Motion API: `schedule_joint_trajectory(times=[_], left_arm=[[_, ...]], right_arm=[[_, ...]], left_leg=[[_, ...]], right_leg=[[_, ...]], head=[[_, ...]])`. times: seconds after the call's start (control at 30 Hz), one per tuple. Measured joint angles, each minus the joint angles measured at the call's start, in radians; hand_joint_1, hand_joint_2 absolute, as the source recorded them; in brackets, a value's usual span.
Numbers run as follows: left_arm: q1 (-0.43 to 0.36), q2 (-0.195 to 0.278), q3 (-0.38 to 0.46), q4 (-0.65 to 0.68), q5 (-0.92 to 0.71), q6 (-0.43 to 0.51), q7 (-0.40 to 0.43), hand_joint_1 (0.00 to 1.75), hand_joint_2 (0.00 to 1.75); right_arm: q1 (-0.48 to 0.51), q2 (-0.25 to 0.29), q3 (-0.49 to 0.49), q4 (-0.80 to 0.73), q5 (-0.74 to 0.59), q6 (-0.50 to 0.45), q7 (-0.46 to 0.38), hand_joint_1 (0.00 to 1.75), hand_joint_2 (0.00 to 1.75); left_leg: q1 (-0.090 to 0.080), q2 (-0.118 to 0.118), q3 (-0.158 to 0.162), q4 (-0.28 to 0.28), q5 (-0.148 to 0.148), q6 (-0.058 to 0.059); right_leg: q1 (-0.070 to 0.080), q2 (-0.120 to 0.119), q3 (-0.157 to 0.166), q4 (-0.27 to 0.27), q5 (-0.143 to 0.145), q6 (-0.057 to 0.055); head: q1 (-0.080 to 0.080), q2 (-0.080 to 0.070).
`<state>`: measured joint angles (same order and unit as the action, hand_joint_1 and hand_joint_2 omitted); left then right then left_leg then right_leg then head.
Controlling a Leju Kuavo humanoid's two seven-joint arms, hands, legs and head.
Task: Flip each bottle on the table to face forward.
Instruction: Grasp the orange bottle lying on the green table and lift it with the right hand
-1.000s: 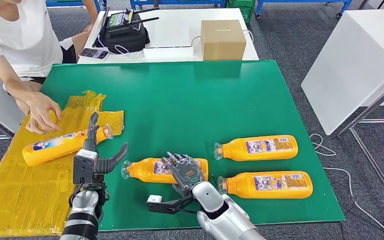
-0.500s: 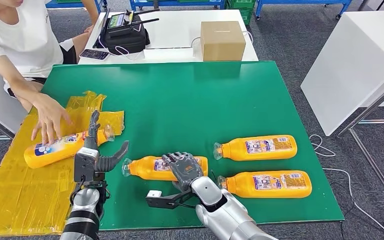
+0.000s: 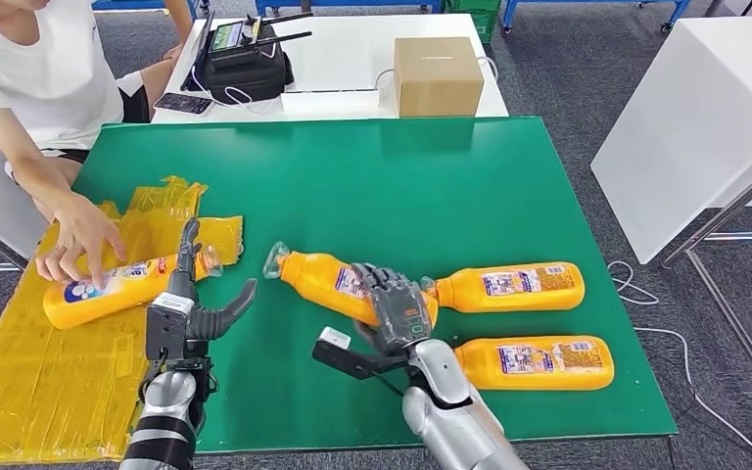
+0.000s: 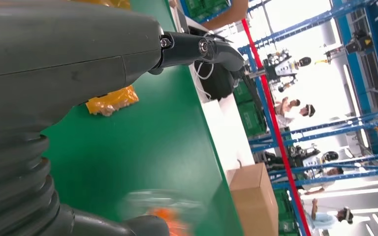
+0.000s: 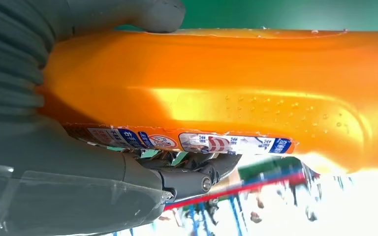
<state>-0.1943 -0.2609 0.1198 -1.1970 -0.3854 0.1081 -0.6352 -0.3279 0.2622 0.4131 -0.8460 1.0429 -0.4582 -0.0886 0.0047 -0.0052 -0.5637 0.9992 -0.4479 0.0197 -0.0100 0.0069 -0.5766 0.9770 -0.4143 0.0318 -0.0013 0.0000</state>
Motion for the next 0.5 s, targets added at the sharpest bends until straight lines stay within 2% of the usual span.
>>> schedule_joint_trajectory(times=[0.17,0.4,0.5], left_arm=[[0.0,-0.004,-0.031,-0.005,0.016,-0.033,0.011,0.0,1.75],[0.0,-0.013,-0.072,-0.025,0.031,-0.068,0.052,0.0,1.75],[0.001,-0.014,-0.094,-0.03,0.091,-0.158,0.115,0.0,1.75]], right_arm=[[0.054,0.0,-0.148,-0.173,-0.224,-0.006,-0.17,1.75,1.75],[0.094,0.008,-0.254,-0.279,-0.307,-0.008,-0.244,1.75,1.75],[0.112,0.017,-0.283,-0.316,-0.359,-0.001,-0.295,1.75,1.75]], left_leg=[[0.0,0.0,-0.005,0.0,0.0,0.0],[0.0,0.0,-0.005,0.0,-0.001,0.0],[0.0,0.0,-0.005,0.0,-0.001,0.0]], right_leg=[[0.0,0.0,-0.004,0.0,0.0,0.0],[0.0,0.0,-0.005,0.0,0.0,0.0],[0.0,0.0,-0.005,0.0,0.0,0.0]], head=[[0.0,0.0],[0.0,0.0],[0.0,0.0]])
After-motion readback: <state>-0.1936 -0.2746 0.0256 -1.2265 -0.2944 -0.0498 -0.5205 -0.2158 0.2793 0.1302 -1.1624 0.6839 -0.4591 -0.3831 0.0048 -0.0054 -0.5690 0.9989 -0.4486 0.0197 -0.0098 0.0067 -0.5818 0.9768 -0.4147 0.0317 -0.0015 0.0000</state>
